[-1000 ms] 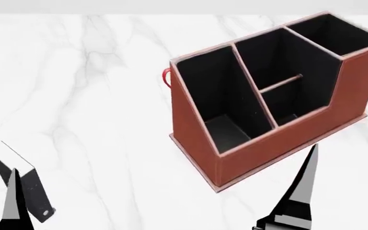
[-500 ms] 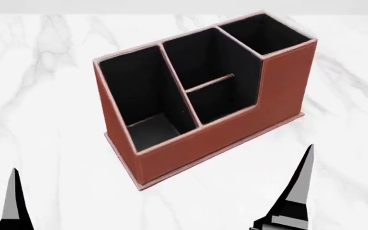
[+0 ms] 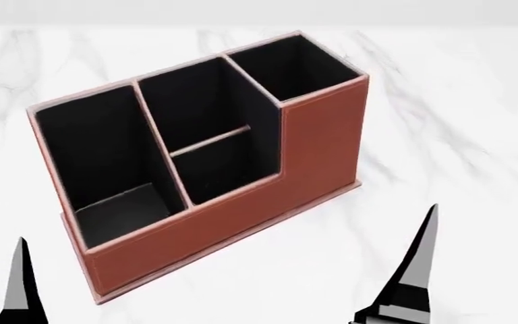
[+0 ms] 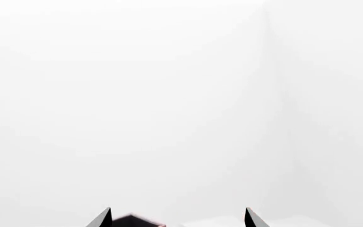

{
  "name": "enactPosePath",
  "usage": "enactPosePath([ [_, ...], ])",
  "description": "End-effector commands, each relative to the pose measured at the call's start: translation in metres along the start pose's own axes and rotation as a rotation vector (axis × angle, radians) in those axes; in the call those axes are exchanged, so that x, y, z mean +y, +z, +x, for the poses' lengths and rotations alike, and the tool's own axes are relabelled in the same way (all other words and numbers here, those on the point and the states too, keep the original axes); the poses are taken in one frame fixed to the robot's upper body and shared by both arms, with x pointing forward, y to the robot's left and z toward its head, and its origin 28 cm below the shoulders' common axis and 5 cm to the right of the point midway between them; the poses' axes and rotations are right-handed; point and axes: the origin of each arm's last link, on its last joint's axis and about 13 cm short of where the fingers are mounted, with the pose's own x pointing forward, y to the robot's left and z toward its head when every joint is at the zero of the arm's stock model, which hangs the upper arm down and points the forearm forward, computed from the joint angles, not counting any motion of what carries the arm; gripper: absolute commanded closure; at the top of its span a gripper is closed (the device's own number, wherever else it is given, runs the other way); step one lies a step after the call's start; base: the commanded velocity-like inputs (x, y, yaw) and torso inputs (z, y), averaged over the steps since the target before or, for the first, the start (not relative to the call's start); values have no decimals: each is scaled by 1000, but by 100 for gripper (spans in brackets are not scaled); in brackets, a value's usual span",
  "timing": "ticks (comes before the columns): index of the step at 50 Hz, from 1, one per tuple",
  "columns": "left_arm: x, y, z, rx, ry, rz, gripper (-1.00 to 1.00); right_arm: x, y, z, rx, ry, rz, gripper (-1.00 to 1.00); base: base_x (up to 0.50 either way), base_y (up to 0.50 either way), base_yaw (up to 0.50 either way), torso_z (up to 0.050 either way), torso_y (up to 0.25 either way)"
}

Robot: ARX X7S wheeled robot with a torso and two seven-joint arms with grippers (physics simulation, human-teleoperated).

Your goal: Pick up the book and place it in the left compartment of the caddy.

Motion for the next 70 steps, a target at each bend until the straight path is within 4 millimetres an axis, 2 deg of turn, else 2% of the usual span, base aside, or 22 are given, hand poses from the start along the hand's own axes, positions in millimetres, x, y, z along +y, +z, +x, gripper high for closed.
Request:
enactPosePath([
  [1, 1, -3, 5, -17, 15, 5, -100, -2, -4, 3, -2, 0, -6, -100, 500, -83, 0, 0, 0],
  [10, 1, -3, 5, -17, 16, 6, -100, -2, -4, 4, 8, -9, -11, -100, 286, -15, 0, 0, 0],
  [27, 1, -4, 5, -17, 15, 5, -100, -2, -1, 1, -43, 10, 5, -100, 2, 0, 24, 0, 0],
  [70, 2, -2, 5, -19, 19, 5, -100, 0, 0, 0, -48, 35, 9, -100, 0, 0, 496, 0, 0],
])
